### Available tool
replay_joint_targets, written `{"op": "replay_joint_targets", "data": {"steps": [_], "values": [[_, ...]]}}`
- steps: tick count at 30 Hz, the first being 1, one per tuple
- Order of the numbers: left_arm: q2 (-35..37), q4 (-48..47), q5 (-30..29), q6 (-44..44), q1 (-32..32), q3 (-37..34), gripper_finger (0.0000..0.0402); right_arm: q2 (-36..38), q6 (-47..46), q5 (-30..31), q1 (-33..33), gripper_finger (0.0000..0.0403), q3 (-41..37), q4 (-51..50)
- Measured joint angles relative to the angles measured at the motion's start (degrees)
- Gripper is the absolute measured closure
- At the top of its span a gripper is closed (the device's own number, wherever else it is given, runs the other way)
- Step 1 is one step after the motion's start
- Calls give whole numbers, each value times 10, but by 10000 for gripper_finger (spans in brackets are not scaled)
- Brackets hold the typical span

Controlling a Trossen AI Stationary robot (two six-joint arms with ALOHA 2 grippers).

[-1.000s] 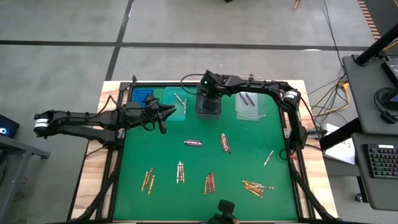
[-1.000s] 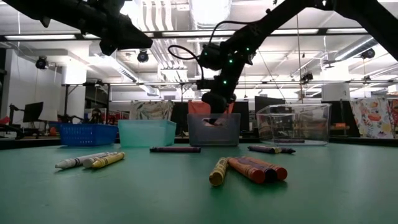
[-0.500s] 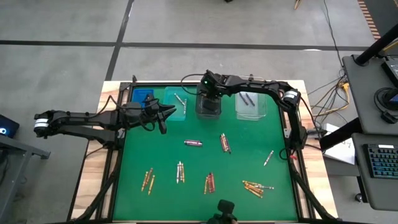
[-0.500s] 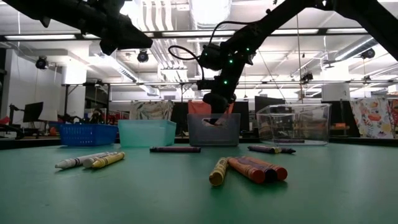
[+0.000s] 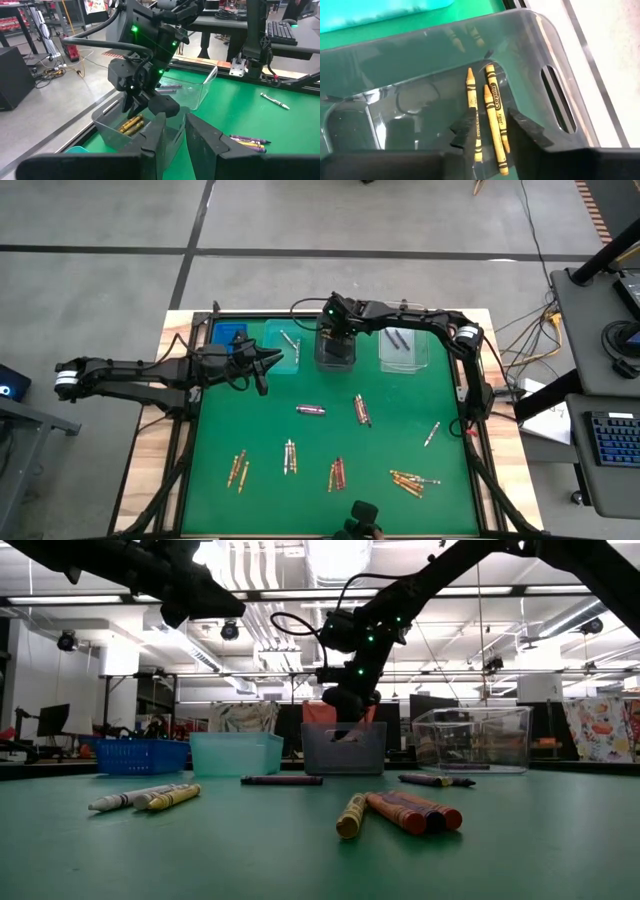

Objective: Sort crayons
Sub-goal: Put the violet crayon into the bin

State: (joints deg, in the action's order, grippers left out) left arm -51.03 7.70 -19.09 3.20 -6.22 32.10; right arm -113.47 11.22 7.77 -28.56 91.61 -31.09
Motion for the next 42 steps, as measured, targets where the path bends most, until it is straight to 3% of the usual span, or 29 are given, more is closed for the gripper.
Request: {"op": "replay_joint_targets", "data": {"steps": [5, 10, 14, 24, 37, 42], "values": [[0, 0, 0, 7, 0, 0, 345, 8, -27, -5, 0, 270, 5, -6], [0, -7, 19, 58, 2, 0, 345, 46, -59, -64, 11, 260, 10, -17], [0, -18, 49, 112, 8, 0, 345, 79, -74, -97, 39, 267, 10, -19], [-1, -22, 52, 183, 99, -6, 345, 148, -57, -97, 147, 289, 8, -38], [-68, -25, 48, 257, 211, -6, 345, 159, -61, -96, 253, 311, 6, -123], [-101, -107, 101, 367, 237, -6, 345, 159, -75, -95, 281, 317, 1, -183]]}}
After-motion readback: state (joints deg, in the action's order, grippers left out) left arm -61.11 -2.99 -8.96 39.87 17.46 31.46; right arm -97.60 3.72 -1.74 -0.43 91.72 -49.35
